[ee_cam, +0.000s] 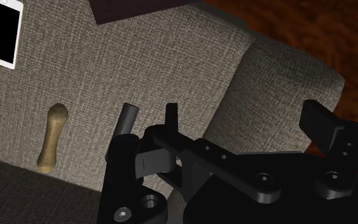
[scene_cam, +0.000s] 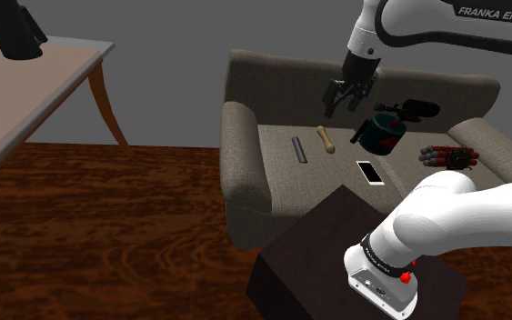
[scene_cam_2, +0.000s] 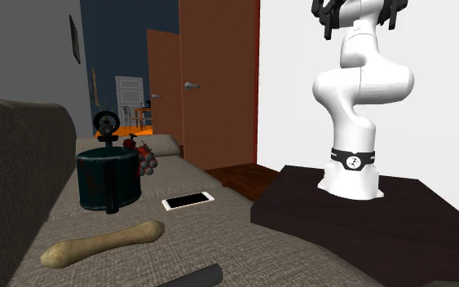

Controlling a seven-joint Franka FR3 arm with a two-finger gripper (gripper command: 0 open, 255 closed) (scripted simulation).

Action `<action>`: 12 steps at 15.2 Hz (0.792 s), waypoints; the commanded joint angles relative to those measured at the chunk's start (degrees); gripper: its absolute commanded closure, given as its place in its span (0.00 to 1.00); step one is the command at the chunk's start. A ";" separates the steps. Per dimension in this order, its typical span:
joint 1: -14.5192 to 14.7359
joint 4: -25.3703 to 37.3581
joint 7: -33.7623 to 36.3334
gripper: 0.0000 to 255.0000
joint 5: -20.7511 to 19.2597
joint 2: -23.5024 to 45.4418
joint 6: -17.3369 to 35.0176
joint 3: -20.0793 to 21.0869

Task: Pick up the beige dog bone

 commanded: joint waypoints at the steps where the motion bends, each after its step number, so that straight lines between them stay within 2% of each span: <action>1: 0.00 0.00 0.00 0.00 0.00 0.00 0.00 0.00; 12: -4.22 -0.06 -6.02 0.00 -2.48 16.41 16.89 -10.31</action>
